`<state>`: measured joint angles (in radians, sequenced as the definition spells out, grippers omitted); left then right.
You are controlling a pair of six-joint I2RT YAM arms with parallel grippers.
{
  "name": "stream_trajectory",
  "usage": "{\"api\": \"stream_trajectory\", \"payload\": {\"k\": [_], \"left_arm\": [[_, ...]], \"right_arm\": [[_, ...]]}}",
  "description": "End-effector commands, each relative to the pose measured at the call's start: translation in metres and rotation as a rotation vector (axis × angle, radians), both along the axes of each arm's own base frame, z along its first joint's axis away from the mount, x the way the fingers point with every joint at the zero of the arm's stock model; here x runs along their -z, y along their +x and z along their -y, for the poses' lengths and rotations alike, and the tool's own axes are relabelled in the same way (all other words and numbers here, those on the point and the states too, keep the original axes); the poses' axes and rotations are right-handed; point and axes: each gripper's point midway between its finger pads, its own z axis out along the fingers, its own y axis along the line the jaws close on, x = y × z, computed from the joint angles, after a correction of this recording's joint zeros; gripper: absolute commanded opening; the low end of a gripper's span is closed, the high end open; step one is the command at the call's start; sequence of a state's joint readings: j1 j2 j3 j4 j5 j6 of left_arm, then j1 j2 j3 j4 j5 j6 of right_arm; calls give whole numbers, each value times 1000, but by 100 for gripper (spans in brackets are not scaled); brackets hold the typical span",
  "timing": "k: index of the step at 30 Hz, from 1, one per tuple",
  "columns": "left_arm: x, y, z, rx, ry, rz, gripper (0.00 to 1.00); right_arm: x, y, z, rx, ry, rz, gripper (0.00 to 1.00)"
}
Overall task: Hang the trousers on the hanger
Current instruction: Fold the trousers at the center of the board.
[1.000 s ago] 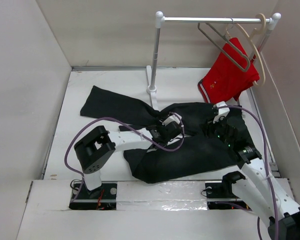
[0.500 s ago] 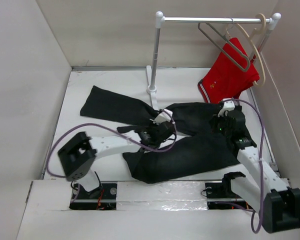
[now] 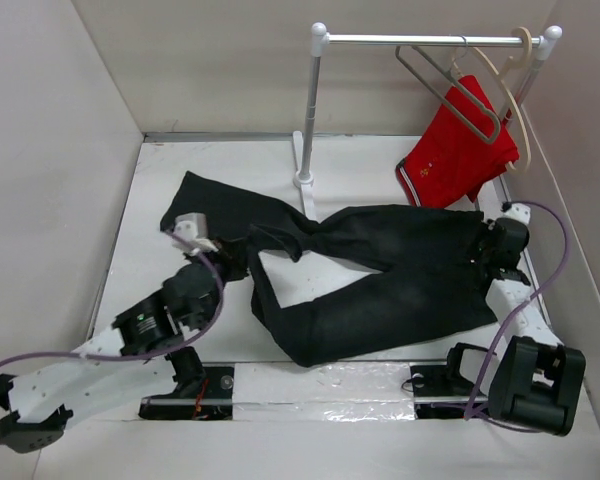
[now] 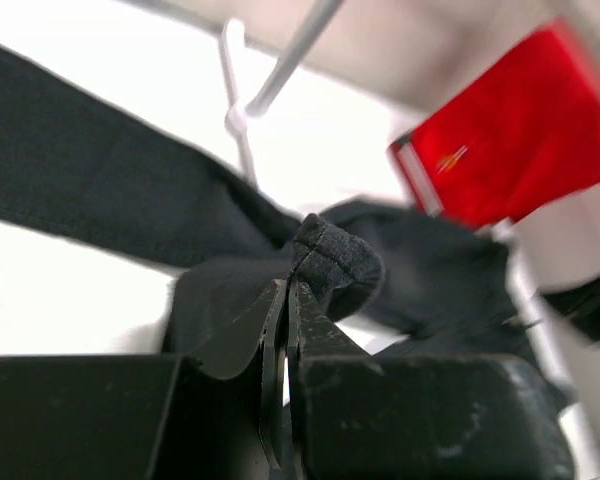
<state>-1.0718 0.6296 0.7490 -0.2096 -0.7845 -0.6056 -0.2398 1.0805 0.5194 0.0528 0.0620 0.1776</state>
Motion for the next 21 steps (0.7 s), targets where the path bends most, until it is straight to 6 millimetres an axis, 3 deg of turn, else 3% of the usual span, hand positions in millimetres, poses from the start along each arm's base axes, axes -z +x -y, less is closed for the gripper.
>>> {"api": "stream_trajectory", "payload": {"k": [1,4,5,6,9,11,12,13,18,21], "left_arm": [[-31,-9,-33,-67,-156,64,0],[-51,-20,-54,-70,-258,109,0],[-56,-22,-57,-70,-287,124,0],[-59,-25,-59,-60,-317,137,0],[-72,-32,-69,-46,-413,185,0],[-83,-36,-73,-31,-491,228,0],[-79,-35,-67,-14,-493,232,0],[-80,-36,-65,-1,-506,241,0],[-82,-38,-53,52,-535,264,0],[-83,-40,-54,65,-539,275,0]], "right_arm": [[-11,-10,16,86,26,73,0],[-1,-43,43,230,22,43,0],[-10,-54,59,296,12,82,0],[-1,-67,62,335,26,44,0],[7,-92,81,449,54,21,19],[14,-102,87,501,105,-12,45],[30,-118,91,549,162,-83,49],[34,-121,90,539,204,-95,52],[39,-161,102,638,260,-147,54],[36,-166,105,666,270,-93,55]]}}
